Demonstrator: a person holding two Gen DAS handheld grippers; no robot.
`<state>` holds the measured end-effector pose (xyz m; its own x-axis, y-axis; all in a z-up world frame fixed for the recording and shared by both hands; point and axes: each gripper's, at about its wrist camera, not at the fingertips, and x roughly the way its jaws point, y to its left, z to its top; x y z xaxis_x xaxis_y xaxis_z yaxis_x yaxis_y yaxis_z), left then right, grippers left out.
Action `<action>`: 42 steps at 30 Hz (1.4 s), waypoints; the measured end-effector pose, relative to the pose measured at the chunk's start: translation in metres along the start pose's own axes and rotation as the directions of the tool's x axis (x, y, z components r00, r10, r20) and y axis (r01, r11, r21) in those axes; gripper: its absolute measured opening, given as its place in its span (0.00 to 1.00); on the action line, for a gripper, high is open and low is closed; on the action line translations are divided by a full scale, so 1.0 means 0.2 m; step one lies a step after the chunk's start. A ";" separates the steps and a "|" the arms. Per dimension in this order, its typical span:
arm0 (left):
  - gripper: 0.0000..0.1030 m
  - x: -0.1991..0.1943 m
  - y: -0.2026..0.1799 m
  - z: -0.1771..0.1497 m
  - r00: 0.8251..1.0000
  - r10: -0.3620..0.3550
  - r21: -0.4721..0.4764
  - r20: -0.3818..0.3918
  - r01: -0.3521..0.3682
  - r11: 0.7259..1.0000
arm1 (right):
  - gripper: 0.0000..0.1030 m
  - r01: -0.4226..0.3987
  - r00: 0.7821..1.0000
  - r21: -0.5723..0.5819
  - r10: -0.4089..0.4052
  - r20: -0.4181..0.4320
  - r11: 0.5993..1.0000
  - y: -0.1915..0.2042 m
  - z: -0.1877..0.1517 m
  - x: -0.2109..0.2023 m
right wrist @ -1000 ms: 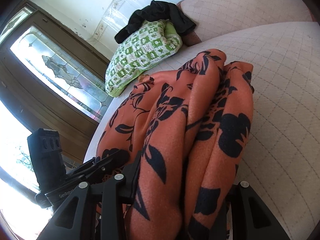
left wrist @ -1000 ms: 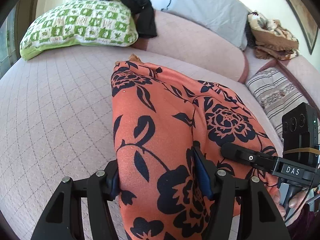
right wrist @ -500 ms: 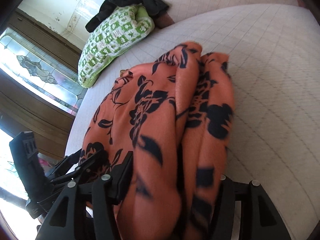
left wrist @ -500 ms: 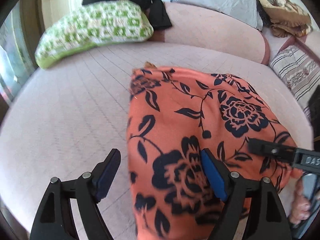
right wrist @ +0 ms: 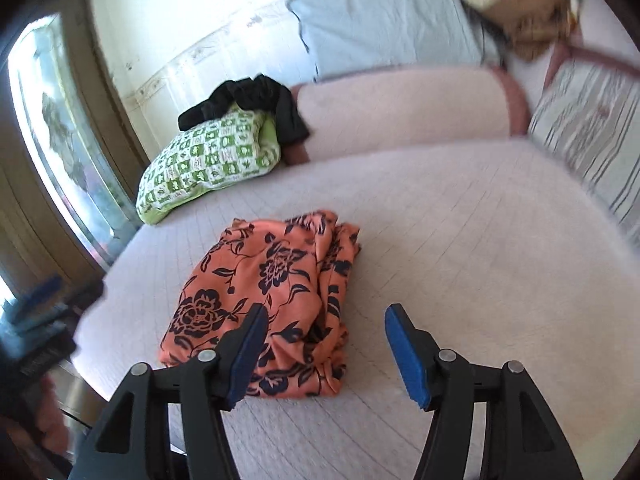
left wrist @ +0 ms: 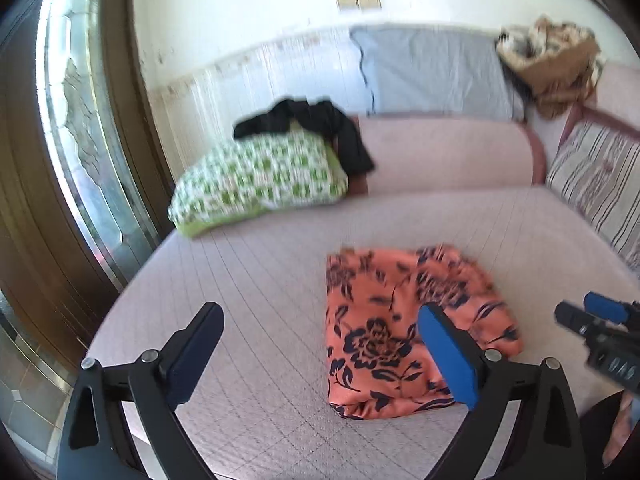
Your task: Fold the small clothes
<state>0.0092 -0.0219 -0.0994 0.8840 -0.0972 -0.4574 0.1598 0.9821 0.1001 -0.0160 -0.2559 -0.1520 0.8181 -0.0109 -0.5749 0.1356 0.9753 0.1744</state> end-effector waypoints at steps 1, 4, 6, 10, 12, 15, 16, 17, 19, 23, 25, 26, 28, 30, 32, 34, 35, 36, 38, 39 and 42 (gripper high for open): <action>0.96 -0.04 0.00 0.02 1.000 0.000 -0.002 0.010 0.000 1.000 | 0.63 0.012 1.000 -0.021 -0.012 0.012 1.000 0.03 0.01 -0.06; 0.96 -0.19 0.02 0.07 0.999 0.007 -0.010 0.039 -0.007 1.000 | 0.63 0.041 0.998 -0.065 -0.038 0.057 0.997 0.12 0.04 -0.22; 0.97 -0.26 0.04 0.08 0.999 0.008 -0.019 0.047 -0.007 1.000 | 0.63 0.069 0.994 -0.090 -0.061 0.085 0.994 0.19 0.06 -0.30; 0.97 -0.38 0.07 0.10 0.998 0.015 -0.042 0.059 -0.013 0.999 | 0.63 0.075 0.989 -0.107 -0.060 0.138 0.991 0.28 0.08 -0.46; 0.97 -0.42 0.08 0.12 0.997 0.038 -0.045 0.068 -0.035 0.998 | 0.63 0.067 0.986 -0.100 -0.050 0.160 0.993 0.31 0.10 -0.54; 0.97 -0.48 0.09 0.13 0.993 0.089 -0.048 0.083 -0.086 0.995 | 0.63 0.050 0.984 -0.090 -0.033 0.175 0.995 0.34 0.10 -0.61; 0.97 -0.50 0.09 0.14 0.991 0.101 -0.046 0.087 -0.098 0.994 | 0.63 0.047 0.983 -0.093 -0.029 0.179 0.995 0.35 0.10 -0.62; 0.97 -0.52 0.09 0.14 0.989 0.110 -0.042 0.100 -0.107 0.993 | 0.63 0.044 0.983 -0.099 -0.026 0.181 0.994 0.37 0.09 -0.64; 0.97 -0.55 0.09 0.14 0.985 0.120 -0.041 0.120 -0.116 0.992 | 0.63 0.052 0.984 -0.099 -0.033 0.176 0.994 0.39 0.09 -0.64; 0.97 -0.56 0.10 0.16 0.993 0.086 -0.044 0.077 -0.083 0.996 | 0.63 0.055 0.984 -0.094 -0.038 0.171 0.994 0.41 0.07 -0.62; 0.97 -0.57 0.11 0.16 0.995 0.068 -0.044 0.075 -0.065 0.997 | 0.64 0.055 0.984 -0.090 -0.039 0.174 0.994 0.41 0.06 -0.62; 0.97 -0.57 0.11 0.16 0.994 0.070 -0.045 0.081 -0.066 0.997 | 0.64 0.056 0.984 -0.087 -0.040 0.176 0.995 0.41 0.06 -0.63; 0.97 -0.59 0.12 0.16 0.991 0.084 -0.053 0.100 -0.079 0.996 | 0.63 0.059 0.982 -0.083 -0.043 0.184 0.995 0.41 0.07 -0.63; 0.97 -0.61 0.13 0.17 0.990 0.087 -0.053 0.114 -0.082 0.995 | 0.64 0.061 0.981 -0.085 -0.044 0.189 0.995 0.41 0.07 -0.63; 0.97 -0.62 0.13 0.17 0.990 0.066 -0.050 0.122 -0.060 0.997 | 0.64 0.054 0.983 -0.090 -0.037 0.181 0.995 0.41 0.07 -0.62; 0.97 -0.62 0.12 0.17 0.992 0.045 -0.042 0.118 -0.040 0.998 | 0.64 0.049 0.985 -0.088 -0.034 0.171 0.995 0.41 0.06 -0.60; 0.97 -0.62 0.11 0.17 0.993 0.034 -0.034 0.116 -0.030 0.999 | 0.64 0.047 0.986 -0.090 -0.032 0.167 0.995 0.41 0.05 -0.60; 0.97 -0.62 0.11 0.16 0.993 0.030 -0.028 0.114 -0.027 0.999 | 0.64 0.047 0.986 -0.094 -0.031 0.162 0.994 0.42 0.05 -0.59; 0.97 -0.62 0.10 0.16 0.993 0.025 -0.020 0.115 -0.022 1.000 | 0.64 0.051 0.987 -0.104 -0.034 0.157 0.993 0.42 0.04 -0.57; 0.97 -0.62 0.10 0.16 0.993 0.018 -0.019 0.117 -0.016 1.000 | 0.64 0.052 0.987 -0.106 -0.035 0.155 0.993 0.42 0.04 -0.57; 0.97 -0.63 0.10 0.17 0.993 0.012 -0.027 0.118 -0.009 1.000 | 0.64 0.054 0.987 -0.101 -0.038 0.157 0.993 0.42 0.04 -0.56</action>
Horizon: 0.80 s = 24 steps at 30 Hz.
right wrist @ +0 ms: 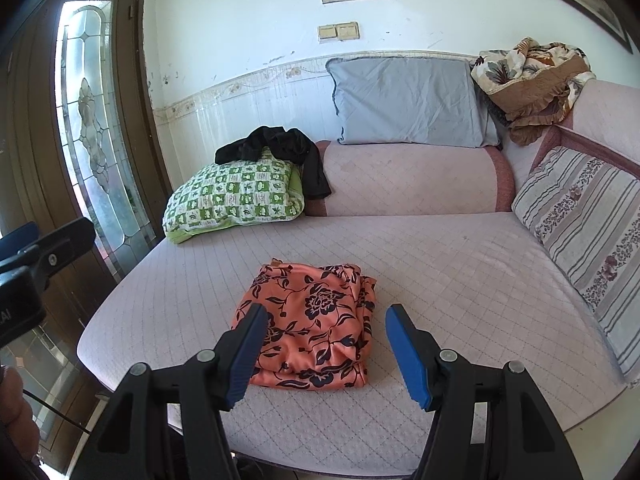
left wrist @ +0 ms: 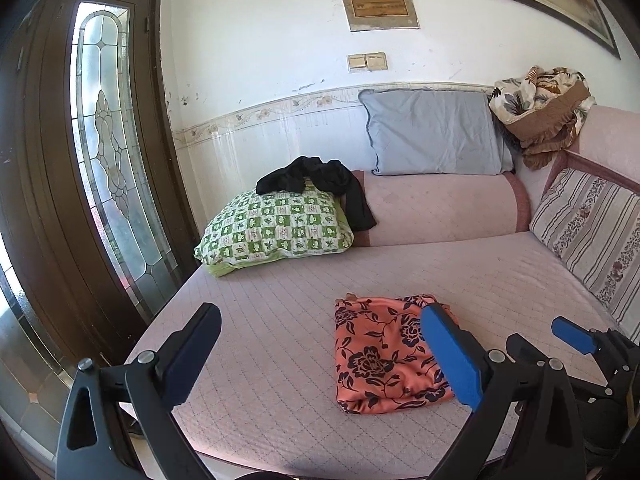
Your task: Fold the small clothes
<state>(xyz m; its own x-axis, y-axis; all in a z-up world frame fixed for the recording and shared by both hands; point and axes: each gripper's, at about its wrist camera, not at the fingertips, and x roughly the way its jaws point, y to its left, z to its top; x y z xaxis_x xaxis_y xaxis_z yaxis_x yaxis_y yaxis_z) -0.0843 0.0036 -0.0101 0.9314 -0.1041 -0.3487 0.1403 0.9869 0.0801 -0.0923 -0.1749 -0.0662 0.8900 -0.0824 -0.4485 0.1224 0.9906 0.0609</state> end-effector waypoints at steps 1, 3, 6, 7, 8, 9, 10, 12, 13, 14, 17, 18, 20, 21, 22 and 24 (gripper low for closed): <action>0.97 0.00 0.00 0.00 1.000 0.002 -0.001 0.001 -0.002 1.000 | 0.64 0.002 1.000 0.002 -0.002 0.004 1.000 0.00 0.00 0.00; 0.97 0.00 0.00 0.01 1.000 0.008 -0.005 0.001 -0.008 1.000 | 0.64 0.008 1.000 0.006 -0.009 0.010 1.000 -0.01 0.01 -0.01; 0.97 0.01 0.01 0.01 1.000 0.014 -0.006 -0.004 -0.014 1.000 | 0.64 0.010 1.000 0.006 -0.010 0.015 1.000 -0.01 0.02 -0.01; 0.97 0.01 0.01 0.01 1.000 0.016 -0.008 -0.004 -0.016 1.000 | 0.64 0.011 1.000 0.004 -0.011 0.018 1.000 -0.01 0.02 -0.01; 0.97 0.01 0.01 0.01 1.000 0.015 -0.009 -0.005 -0.015 1.000 | 0.64 0.012 1.000 0.003 -0.012 0.020 1.000 -0.01 0.02 -0.01; 0.97 0.02 0.02 0.01 1.000 0.016 -0.009 -0.007 -0.016 1.000 | 0.64 0.012 1.000 0.004 -0.012 0.023 1.000 0.00 0.02 -0.01; 0.97 0.02 0.01 0.01 1.000 0.018 -0.008 -0.008 -0.018 1.000 | 0.64 0.011 1.000 0.003 -0.011 0.026 1.000 0.00 0.02 -0.01; 0.97 0.03 0.02 0.01 1.000 0.017 -0.007 -0.012 -0.017 1.000 | 0.64 0.012 0.999 0.002 -0.012 0.031 1.000 0.00 0.03 -0.02; 0.97 0.03 0.03 0.00 1.000 0.016 -0.006 -0.014 -0.016 1.000 | 0.64 0.011 0.999 0.000 -0.011 0.030 1.000 0.01 0.03 -0.02; 0.97 0.03 0.03 0.00 1.000 0.016 -0.006 -0.014 -0.016 1.000 | 0.64 0.012 1.000 -0.003 -0.012 0.028 1.000 0.01 0.03 -0.01; 0.97 0.03 0.04 0.00 1.000 0.013 -0.006 -0.014 -0.014 1.000 | 0.64 0.012 1.000 -0.009 -0.012 0.021 1.000 0.03 0.03 0.00; 0.97 0.03 0.04 0.00 1.000 0.014 -0.009 -0.014 -0.014 1.000 | 0.64 0.011 1.000 -0.011 -0.011 0.019 1.000 0.03 0.03 0.00; 0.97 0.04 0.05 0.01 1.000 0.013 -0.012 -0.015 -0.013 1.000 | 0.64 0.010 1.000 -0.016 -0.010 0.014 1.000 0.04 0.02 0.01; 0.97 0.04 0.05 0.00 1.000 0.014 -0.013 -0.015 -0.014 1.000 | 0.64 0.011 1.000 -0.018 -0.011 0.013 1.000 0.04 0.02 0.02; 0.97 0.04 0.05 0.01 1.000 0.011 -0.015 -0.015 -0.012 1.000 | 0.63 0.011 1.000 -0.020 -0.010 0.013 1.000 0.04 0.02 0.02; 0.97 0.05 0.06 0.01 1.000 0.012 -0.017 -0.015 -0.012 1.000 | 0.64 0.013 1.000 -0.026 -0.013 0.014 1.000 0.05 0.03 0.02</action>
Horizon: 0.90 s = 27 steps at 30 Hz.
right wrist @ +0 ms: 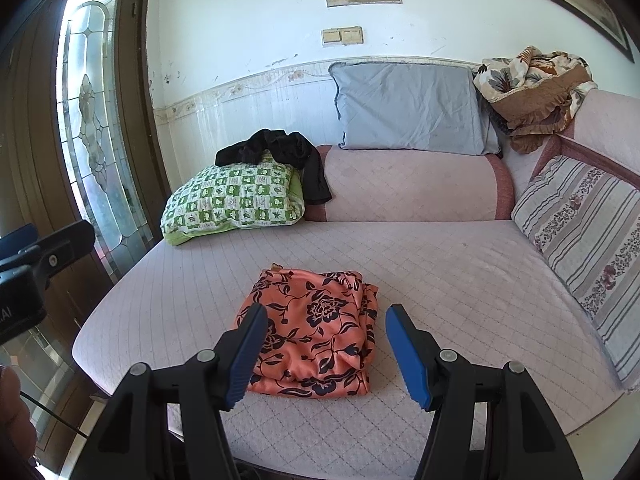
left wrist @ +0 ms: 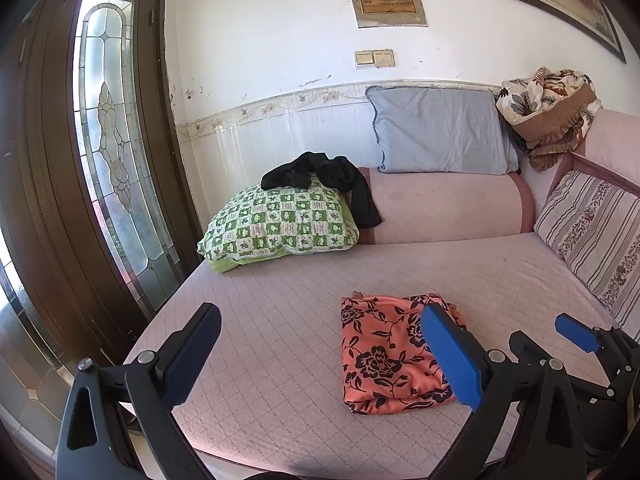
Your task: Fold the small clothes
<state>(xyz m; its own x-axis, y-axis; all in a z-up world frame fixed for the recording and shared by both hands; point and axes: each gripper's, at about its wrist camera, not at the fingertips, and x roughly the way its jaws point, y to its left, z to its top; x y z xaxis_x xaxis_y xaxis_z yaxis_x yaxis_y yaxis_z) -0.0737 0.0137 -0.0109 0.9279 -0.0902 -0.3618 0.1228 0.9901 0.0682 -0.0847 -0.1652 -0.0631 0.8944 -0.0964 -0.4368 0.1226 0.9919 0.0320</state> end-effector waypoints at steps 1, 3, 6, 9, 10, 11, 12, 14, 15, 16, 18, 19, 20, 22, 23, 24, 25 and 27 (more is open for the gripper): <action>0.97 0.00 0.00 0.00 1.000 -0.001 -0.002 0.001 0.001 1.000 | 0.64 0.001 1.000 -0.004 -0.001 0.000 1.000 0.00 0.00 0.00; 0.97 0.01 0.01 0.01 1.000 -0.003 -0.001 0.001 0.003 1.000 | 0.64 0.005 1.000 -0.008 -0.005 0.003 1.000 0.01 0.01 0.01; 0.97 0.03 0.02 0.02 1.000 0.001 0.000 0.002 -0.001 1.000 | 0.64 0.009 1.000 -0.013 -0.009 0.011 1.000 0.02 0.04 0.02; 0.97 0.06 0.04 0.04 1.000 0.002 -0.014 0.003 -0.002 1.000 | 0.64 0.008 1.000 -0.016 -0.008 0.017 1.000 0.02 0.08 0.05; 0.97 0.06 0.05 0.04 1.000 0.003 -0.020 0.002 -0.003 1.000 | 0.64 0.008 1.000 -0.020 -0.008 0.018 1.000 0.03 0.09 0.06; 0.97 0.07 0.06 0.05 1.000 0.004 -0.024 0.001 -0.004 1.000 | 0.64 0.009 1.000 -0.025 -0.009 0.019 1.000 0.04 0.10 0.07; 0.97 0.09 0.07 0.05 1.000 0.005 -0.026 0.000 -0.005 1.000 | 0.64 0.010 1.000 -0.030 -0.009 0.020 0.999 0.05 0.11 0.09; 0.97 0.11 0.08 0.06 1.000 0.011 -0.030 -0.003 -0.011 1.000 | 0.64 0.006 1.000 -0.036 -0.006 0.020 0.999 0.06 0.12 0.11; 0.97 0.11 0.08 0.07 1.000 0.013 -0.032 -0.004 -0.013 0.999 | 0.64 0.004 1.000 -0.039 -0.003 0.019 0.999 0.07 0.13 0.13; 0.97 0.12 0.09 0.07 1.000 0.014 -0.033 -0.006 -0.014 0.999 | 0.64 0.002 1.000 -0.042 -0.001 0.018 0.999 0.08 0.13 0.14; 0.97 0.14 0.11 0.08 1.000 0.021 -0.036 -0.007 -0.021 0.999 | 0.64 -0.005 1.000 -0.048 0.006 0.013 0.999 0.10 0.14 0.17; 0.97 0.16 0.11 0.08 1.000 0.023 -0.039 -0.008 -0.023 0.999 | 0.64 -0.008 1.000 -0.050 0.009 0.013 0.999 0.10 0.14 0.18; 0.97 0.17 0.12 0.08 1.000 0.024 -0.040 -0.011 -0.024 0.999 | 0.63 -0.012 1.000 -0.052 0.012 0.012 0.999 0.11 0.15 0.20; 0.97 0.19 0.13 0.08 0.999 0.032 -0.046 -0.016 -0.032 0.998 | 0.64 -0.018 1.000 -0.053 0.018 0.008 0.998 0.12 0.16 0.22; 0.97 0.20 0.14 0.08 0.999 0.031 -0.049 -0.019 -0.032 0.998 | 0.64 -0.022 1.000 -0.054 0.022 0.005 0.998 0.13 0.16 0.24; 0.97 0.22 0.14 0.08 0.999 0.031 -0.051 -0.023 -0.032 0.998 | 0.64 -0.025 1.000 -0.057 0.025 0.001 0.998 0.14 0.16 0.26; 0.97 0.23 0.15 0.08 0.999 0.032 -0.054 -0.029 -0.034 0.998 | 0.64 -0.026 1.000 -0.060 0.026 -0.002 0.998 0.14 0.17 0.27; 0.97 0.26 0.16 0.08 0.999 0.029 -0.060 -0.038 -0.032 0.998 | 0.64 -0.028 1.000 -0.062 0.028 -0.007 0.998 0.16 0.17 0.30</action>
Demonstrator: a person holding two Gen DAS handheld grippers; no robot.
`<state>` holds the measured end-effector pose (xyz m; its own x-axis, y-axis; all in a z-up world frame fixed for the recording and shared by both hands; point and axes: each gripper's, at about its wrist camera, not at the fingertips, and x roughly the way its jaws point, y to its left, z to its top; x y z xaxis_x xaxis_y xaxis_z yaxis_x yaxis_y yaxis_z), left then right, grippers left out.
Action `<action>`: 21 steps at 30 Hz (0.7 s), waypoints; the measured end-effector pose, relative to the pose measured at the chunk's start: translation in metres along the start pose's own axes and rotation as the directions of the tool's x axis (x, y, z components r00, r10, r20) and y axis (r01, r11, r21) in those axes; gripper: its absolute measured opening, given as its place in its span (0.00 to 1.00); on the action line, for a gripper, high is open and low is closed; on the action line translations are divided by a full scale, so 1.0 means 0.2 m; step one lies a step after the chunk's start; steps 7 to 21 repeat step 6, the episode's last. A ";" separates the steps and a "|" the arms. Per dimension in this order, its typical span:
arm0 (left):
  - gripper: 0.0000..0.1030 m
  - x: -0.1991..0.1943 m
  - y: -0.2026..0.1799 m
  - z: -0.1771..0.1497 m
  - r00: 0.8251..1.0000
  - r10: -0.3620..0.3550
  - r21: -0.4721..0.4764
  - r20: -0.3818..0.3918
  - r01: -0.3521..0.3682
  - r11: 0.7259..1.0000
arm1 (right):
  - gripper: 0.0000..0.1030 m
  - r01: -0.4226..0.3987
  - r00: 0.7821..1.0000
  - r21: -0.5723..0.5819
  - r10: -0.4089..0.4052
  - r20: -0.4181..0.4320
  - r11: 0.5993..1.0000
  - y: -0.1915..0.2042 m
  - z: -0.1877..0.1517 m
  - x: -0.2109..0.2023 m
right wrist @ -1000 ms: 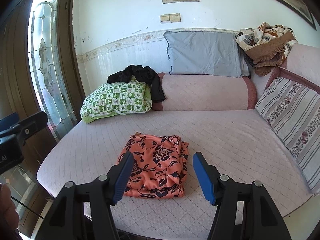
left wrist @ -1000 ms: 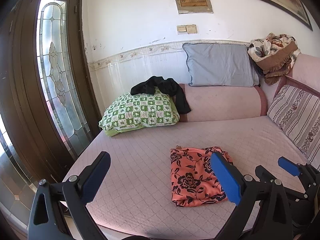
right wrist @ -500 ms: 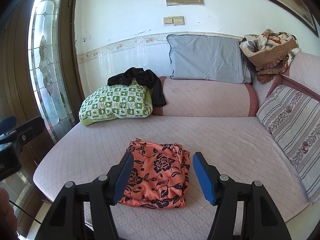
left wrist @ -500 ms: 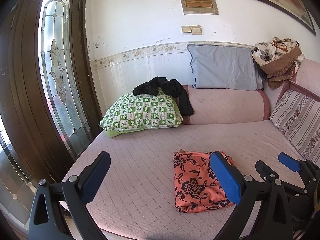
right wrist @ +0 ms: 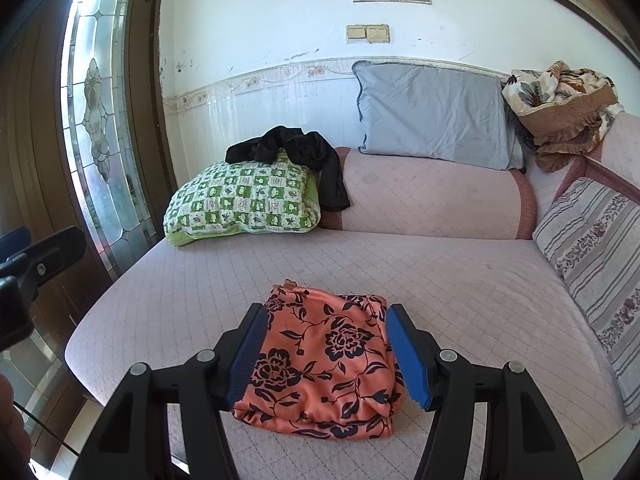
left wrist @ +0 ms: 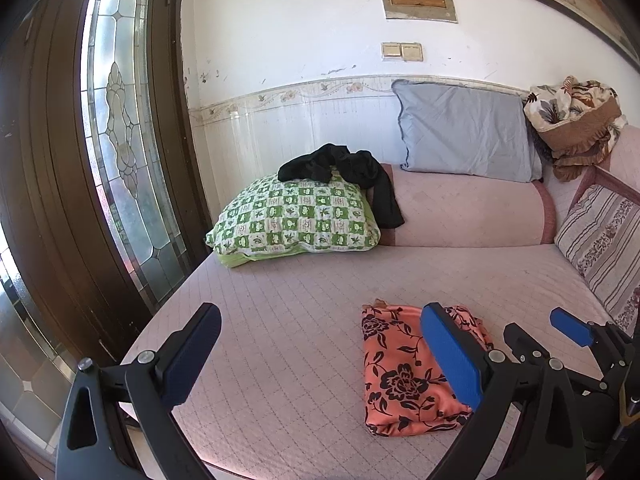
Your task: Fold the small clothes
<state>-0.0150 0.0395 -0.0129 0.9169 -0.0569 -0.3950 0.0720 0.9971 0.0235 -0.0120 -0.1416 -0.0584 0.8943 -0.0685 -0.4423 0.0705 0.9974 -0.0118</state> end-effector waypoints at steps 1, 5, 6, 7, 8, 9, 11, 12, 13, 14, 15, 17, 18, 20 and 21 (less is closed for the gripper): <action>0.97 0.02 0.00 0.00 1.000 -0.001 -0.002 -0.003 0.001 1.000 | 0.64 -0.004 1.000 -0.001 0.004 -0.005 1.000 0.01 0.00 0.02; 0.97 0.09 0.02 0.01 1.000 -0.006 -0.012 -0.004 0.006 1.000 | 0.64 -0.015 1.000 -0.003 0.014 -0.021 1.000 0.03 0.01 0.11; 0.97 0.12 0.02 0.01 1.000 -0.010 -0.016 -0.009 0.010 1.000 | 0.64 -0.017 1.000 -0.003 0.017 -0.025 1.000 0.03 0.02 0.13; 0.97 0.12 0.02 0.01 1.000 -0.010 -0.016 -0.009 0.010 1.000 | 0.64 -0.017 1.000 -0.003 0.017 -0.025 1.000 0.03 0.02 0.13; 0.97 0.12 0.02 0.01 1.000 -0.010 -0.016 -0.009 0.010 1.000 | 0.64 -0.017 1.000 -0.003 0.017 -0.025 1.000 0.03 0.02 0.13; 0.97 0.12 0.02 0.01 1.000 -0.010 -0.016 -0.009 0.010 1.000 | 0.64 -0.017 1.000 -0.003 0.017 -0.025 1.000 0.03 0.02 0.13; 0.97 0.12 0.02 0.01 1.000 -0.010 -0.016 -0.009 0.010 1.000 | 0.64 -0.017 1.000 -0.003 0.017 -0.025 1.000 0.03 0.02 0.13; 0.97 0.12 0.02 0.01 1.000 -0.010 -0.016 -0.009 0.010 1.000 | 0.64 -0.017 1.000 -0.003 0.017 -0.025 1.000 0.03 0.02 0.13; 0.97 0.12 0.02 0.01 1.000 -0.010 -0.016 -0.009 0.010 1.000 | 0.64 -0.017 1.000 -0.003 0.017 -0.025 1.000 0.03 0.02 0.13; 0.97 0.12 0.02 0.01 1.000 -0.010 -0.016 -0.009 0.010 1.000 | 0.64 -0.017 1.000 -0.003 0.017 -0.025 1.000 0.03 0.02 0.13; 0.97 0.12 0.02 0.01 1.000 -0.010 -0.016 -0.009 0.010 1.000 | 0.64 -0.017 1.000 -0.003 0.017 -0.025 1.000 0.03 0.02 0.13; 0.97 0.12 0.02 0.01 1.000 -0.010 -0.016 -0.009 0.010 1.000 | 0.64 -0.017 1.000 -0.003 0.017 -0.025 1.000 0.03 0.02 0.13; 0.97 0.12 0.02 0.01 1.000 -0.010 -0.016 -0.009 0.010 1.000 | 0.64 -0.017 1.000 -0.003 0.017 -0.025 1.000 0.03 0.02 0.13; 0.97 0.12 0.02 0.01 1.000 -0.010 -0.016 -0.009 0.010 1.000 | 0.64 -0.017 1.000 -0.003 0.017 -0.025 1.000 0.03 0.02 0.13; 0.97 0.12 0.02 0.01 1.000 -0.010 -0.016 -0.009 0.010 1.000 | 0.64 -0.017 1.000 -0.003 0.017 -0.025 1.000 0.03 0.02 0.13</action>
